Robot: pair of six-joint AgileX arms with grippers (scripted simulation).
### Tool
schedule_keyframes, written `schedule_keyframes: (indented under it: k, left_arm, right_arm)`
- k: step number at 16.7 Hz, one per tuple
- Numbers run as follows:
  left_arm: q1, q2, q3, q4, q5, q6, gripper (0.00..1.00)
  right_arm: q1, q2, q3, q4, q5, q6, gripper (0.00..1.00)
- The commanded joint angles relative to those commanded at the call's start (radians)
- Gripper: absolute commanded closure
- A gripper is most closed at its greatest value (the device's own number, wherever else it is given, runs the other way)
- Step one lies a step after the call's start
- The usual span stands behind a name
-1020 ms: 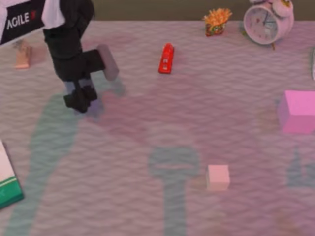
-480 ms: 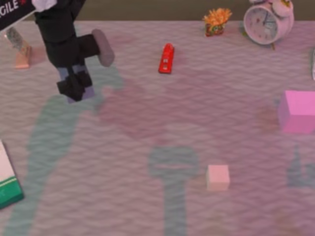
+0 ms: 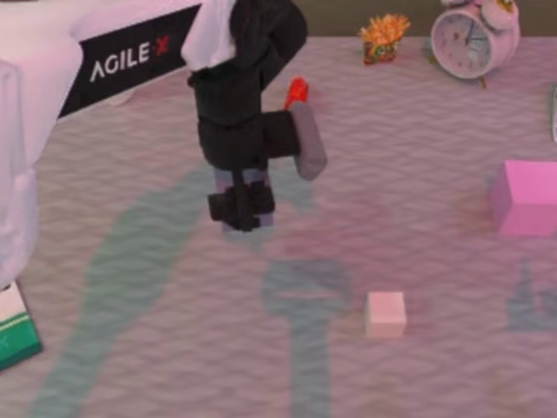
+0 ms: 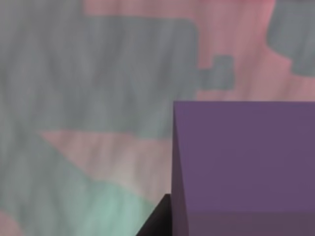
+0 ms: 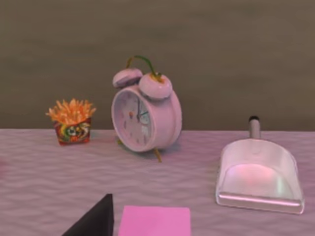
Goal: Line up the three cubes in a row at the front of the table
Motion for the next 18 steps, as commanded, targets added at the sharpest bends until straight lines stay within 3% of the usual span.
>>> schedule_keyframes:
  k: [3, 6, 12, 18]
  left_arm:
    - [-0.166, -0.062, -0.082, 0.016, -0.002, -0.060, 1.00]
    - [-0.247, -0.104, -0.131, 0.029, -0.004, -0.098, 1.00]
    - [-0.251, -0.098, -0.144, 0.045, -0.003, -0.099, 1.00]
    - [-0.257, -0.032, -0.273, 0.249, -0.003, -0.103, 1.00]
  right_arm:
    - [0.000, 0.000, 0.000, 0.000, 0.000, 0.000, 0.00]
    - [0.000, 0.000, 0.000, 0.000, 0.000, 0.000, 0.00]
    - [0.000, 0.000, 0.000, 0.000, 0.000, 0.000, 0.00]
    - [0.000, 0.000, 0.000, 0.000, 0.000, 0.000, 0.00]
